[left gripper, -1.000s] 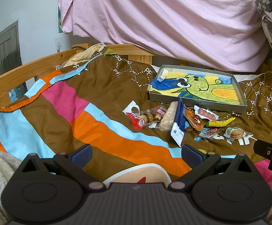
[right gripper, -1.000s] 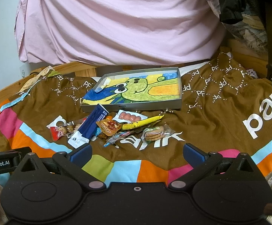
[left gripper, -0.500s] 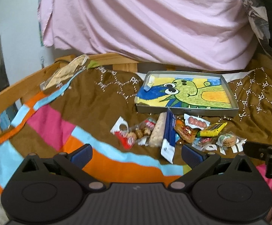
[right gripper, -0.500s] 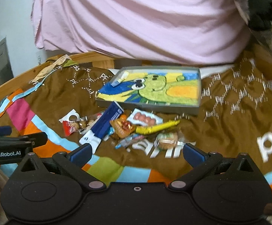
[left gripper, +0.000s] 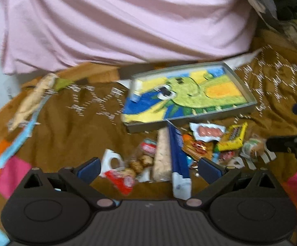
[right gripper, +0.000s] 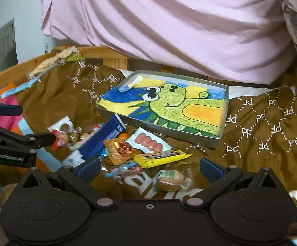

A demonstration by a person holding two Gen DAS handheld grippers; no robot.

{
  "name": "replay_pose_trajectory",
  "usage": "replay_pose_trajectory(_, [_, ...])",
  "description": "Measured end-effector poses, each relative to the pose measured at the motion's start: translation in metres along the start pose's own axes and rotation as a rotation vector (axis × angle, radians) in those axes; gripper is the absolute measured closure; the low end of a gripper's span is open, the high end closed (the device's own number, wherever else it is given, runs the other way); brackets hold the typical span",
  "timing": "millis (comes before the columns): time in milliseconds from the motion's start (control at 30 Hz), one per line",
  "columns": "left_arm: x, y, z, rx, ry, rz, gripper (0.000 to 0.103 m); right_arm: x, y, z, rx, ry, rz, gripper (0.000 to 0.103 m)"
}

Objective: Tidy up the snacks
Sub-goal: 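Lower the left tool onto the blue stick pack while the right tool approaches the yellow wafer bar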

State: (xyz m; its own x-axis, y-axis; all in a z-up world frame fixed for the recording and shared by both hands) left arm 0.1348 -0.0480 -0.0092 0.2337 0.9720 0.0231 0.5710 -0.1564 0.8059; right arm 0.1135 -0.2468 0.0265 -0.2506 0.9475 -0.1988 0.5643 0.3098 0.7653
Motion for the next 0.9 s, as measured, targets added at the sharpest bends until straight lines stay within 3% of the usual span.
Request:
replay_pose_trajectory(133, [-0.008, 0.002, 0.018, -0.023, -0.069, 0.067, 0.000, -0.010, -0.004, 0.026, 0.033, 0.011, -0.015, 0.001])
replay_pose_trajectory(300, [-0.020, 0.004, 0.042, -0.035, -0.135, 0.168, 0.000, -0.028, -0.004, 0.058, 0.074, 0.068, 0.065, 0.001])
replay_pose_trajectory(467, [-0.019, 0.003, 0.068, 0.047, -0.196, 0.167, 0.005, -0.045, -0.004, 0.090, 0.132, 0.165, 0.187, 0.001])
replay_pose_trajectory(633, [-0.002, 0.005, 0.083, 0.127, -0.248, 0.066, 0.023, -0.053, -0.005, 0.115, 0.187, 0.262, 0.325, 0.014])
replay_pose_trajectory(700, [0.002, 0.007, 0.088, 0.155, -0.274, 0.037, 0.031, -0.052, -0.004, 0.123, 0.200, 0.255, 0.344, 0.017])
replay_pose_trajectory(800, [0.002, 0.008, 0.094, 0.190, -0.314, 0.001, 0.045, -0.054, -0.003, 0.132, 0.195, 0.258, 0.367, 0.029])
replay_pose_trajectory(900, [0.001, 0.009, 0.098, 0.202, -0.334, -0.013, 0.052, -0.057, -0.002, 0.138, 0.190, 0.258, 0.382, 0.029])
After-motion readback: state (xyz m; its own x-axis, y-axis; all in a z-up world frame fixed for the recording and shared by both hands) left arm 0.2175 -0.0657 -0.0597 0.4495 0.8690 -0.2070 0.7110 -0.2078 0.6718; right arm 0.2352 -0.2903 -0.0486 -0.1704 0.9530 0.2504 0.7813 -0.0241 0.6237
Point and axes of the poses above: each gripper's, at about its wrist camera, not at the fingertips, and z roughly the way its jaws point, x to its left, y to its top, the point moved 2 cm from there along z, roughly the way its jaws point, and after that the axes turned 11 degrees about -z, right-handed, at the moved point
